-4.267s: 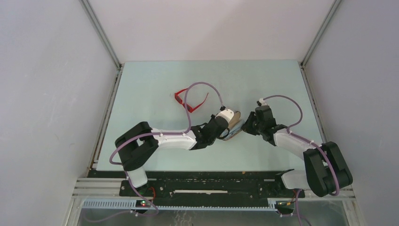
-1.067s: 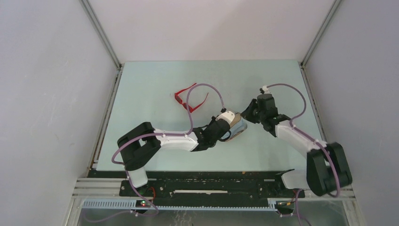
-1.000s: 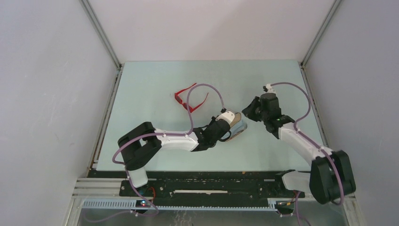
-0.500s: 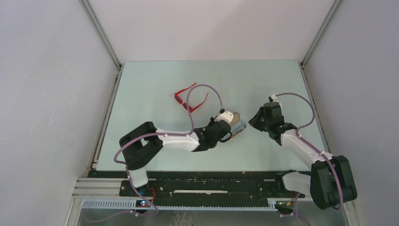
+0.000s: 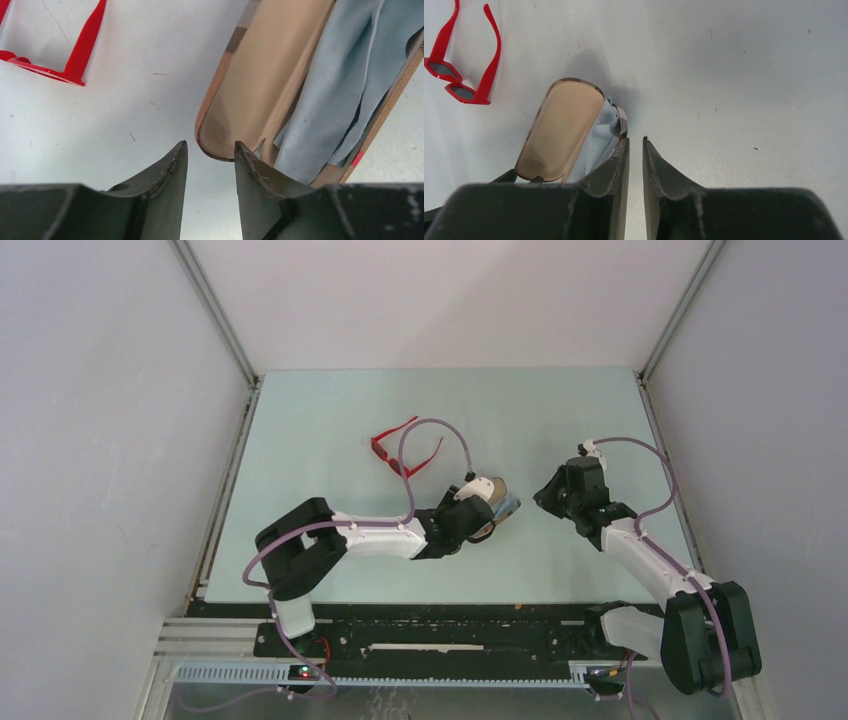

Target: Organize the sunglasses

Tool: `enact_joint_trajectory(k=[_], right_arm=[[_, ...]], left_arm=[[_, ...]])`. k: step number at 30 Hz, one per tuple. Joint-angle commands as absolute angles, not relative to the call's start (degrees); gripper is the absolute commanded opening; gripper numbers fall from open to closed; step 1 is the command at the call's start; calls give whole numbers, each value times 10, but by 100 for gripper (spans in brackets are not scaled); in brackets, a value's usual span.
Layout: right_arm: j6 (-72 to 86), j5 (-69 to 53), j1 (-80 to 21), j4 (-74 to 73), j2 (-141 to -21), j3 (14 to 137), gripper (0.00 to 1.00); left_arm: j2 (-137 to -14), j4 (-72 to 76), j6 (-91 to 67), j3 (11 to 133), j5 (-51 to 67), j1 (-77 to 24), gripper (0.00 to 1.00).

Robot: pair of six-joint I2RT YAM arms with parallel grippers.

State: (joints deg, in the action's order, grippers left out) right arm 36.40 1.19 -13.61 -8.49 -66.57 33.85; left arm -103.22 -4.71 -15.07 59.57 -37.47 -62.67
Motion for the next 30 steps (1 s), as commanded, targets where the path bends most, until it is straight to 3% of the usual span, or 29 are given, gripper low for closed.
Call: enact_joint_trajectory(k=[1,10,16,23,30], right_arm=[[366,32,-132,-93,-629,344,24],[359,40,-127,-117,-593,344,26],[353,35,-127,-124,-575,344,29],[349,11,-133,-112,-587,344,30],[348,6,-160,-104,-594,352,32]], left_arm=[[-992,-59,-163,632,-359,-631,45],[-897,-123,-154,676,-325,-617,46],[-871,-201,-236,703,-257,-493,46],[-920,-272,-300,756,-239,-345,49],[-1041,-309,-243,909,-155,-237,57]])
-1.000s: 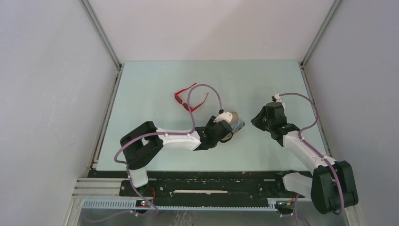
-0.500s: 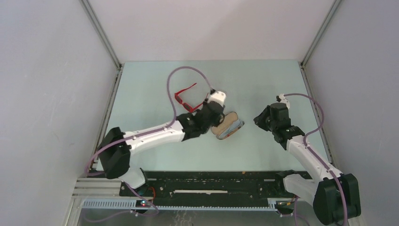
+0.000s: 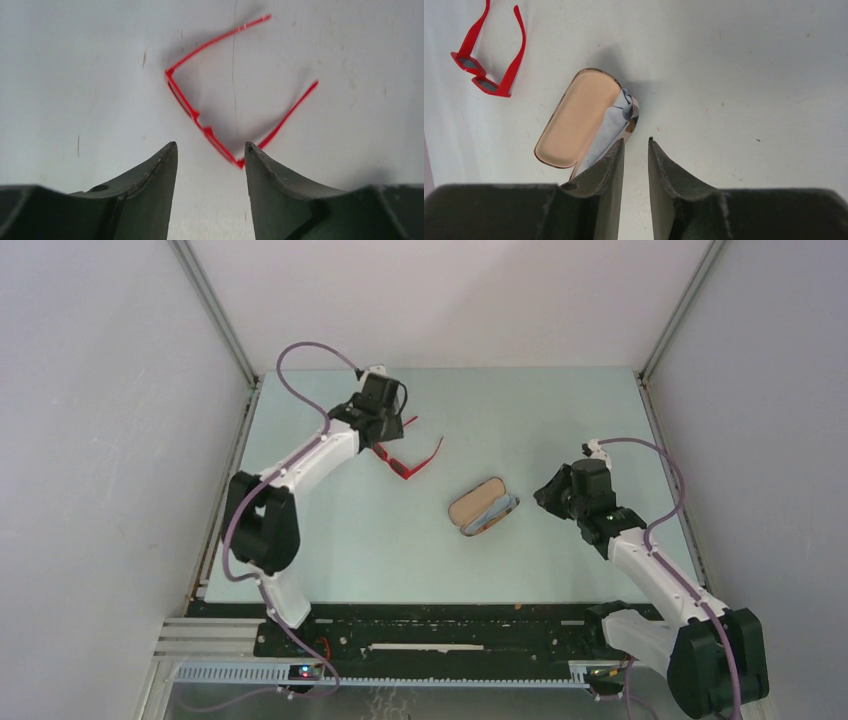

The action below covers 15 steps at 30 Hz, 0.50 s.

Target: Organize the sunglasses

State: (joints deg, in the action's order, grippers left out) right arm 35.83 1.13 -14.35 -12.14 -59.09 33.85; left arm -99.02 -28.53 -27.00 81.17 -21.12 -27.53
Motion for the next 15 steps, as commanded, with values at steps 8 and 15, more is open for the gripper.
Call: enact_joint_trajectory(k=[8,15], right_arm=[[364,0,-260,-110,-639,414,33],[361,31,-307,-143,-621,432,33]], left_arm=[[-1216,-328,-112,1142,-12,-164,61],[-1395,-410,-87,1368,49,-149,64]])
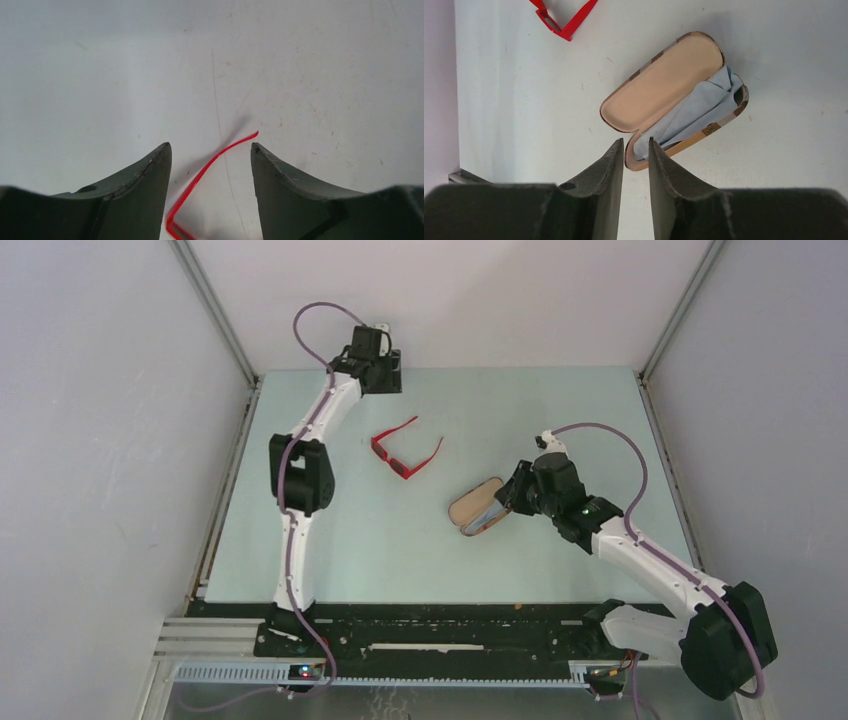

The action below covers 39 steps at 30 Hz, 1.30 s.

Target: Organize the sunglasses

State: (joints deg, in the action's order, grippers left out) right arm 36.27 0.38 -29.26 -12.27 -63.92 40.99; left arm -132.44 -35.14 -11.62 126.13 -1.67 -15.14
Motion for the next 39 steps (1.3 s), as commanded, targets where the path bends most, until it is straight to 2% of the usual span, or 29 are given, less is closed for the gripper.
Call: enact_joint_trajectory(k=[1,10,13,19,27,31,37,39], right_arm=[[360,33,-309,-148,-619,432,33],[345,17,-333,-157,-642,458,33],[344,7,-342,-159,-676,484,33],[347,0,-402,-145,-810,580,34],[351,-18,-409,-164,-966,708,33],[345,-21,-415,-183,-1030,766,34],[377,43,-429,-241,-1103,853,35],[386,75,-434,-262,-1118,876,40]], left_arm=[[-1407,-407,-95,1372,63,-145,63],[-1397,-417,-106,1294,129,-131,60],[-1359,-393,-117,1223,138,-131,59],[-1301,-351,-150,1102,120,-131,56],[-1184,-268,-197,891,136,-132,54],[-1128,-251,-216,799,98,-133,54],[-1086,-254,-223,753,75,-143,54],[-1072,-252,-229,744,72,-151,54]])
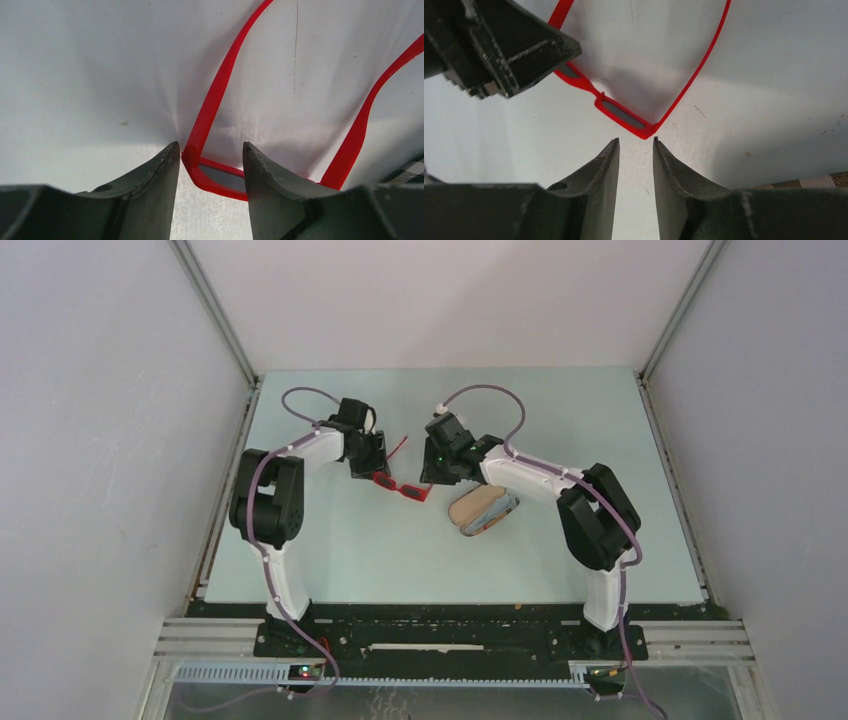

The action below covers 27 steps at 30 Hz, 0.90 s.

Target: Organize the sunglasses

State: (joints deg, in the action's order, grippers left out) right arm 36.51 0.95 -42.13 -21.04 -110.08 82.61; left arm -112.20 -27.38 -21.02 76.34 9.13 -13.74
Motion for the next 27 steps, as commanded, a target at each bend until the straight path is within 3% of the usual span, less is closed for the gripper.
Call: enact_joint_trajectory(k=[1,11,19,27], right_arm=[[390,91,-434,-275,-1125,887,43],[440,206,-436,-400,-1214,994,44],[448,195,-425,-405,-1233,998,44],[434,150,-417,-368,-1240,978,41]], left_arm=[[-1064,-250,-233,740,69,-157,54],[-1023,-237,-274,704,43,-177,54],[-1005,-225,-337,676,11,-178,64],[-987,-186,-392,633,-10,-178,54]])
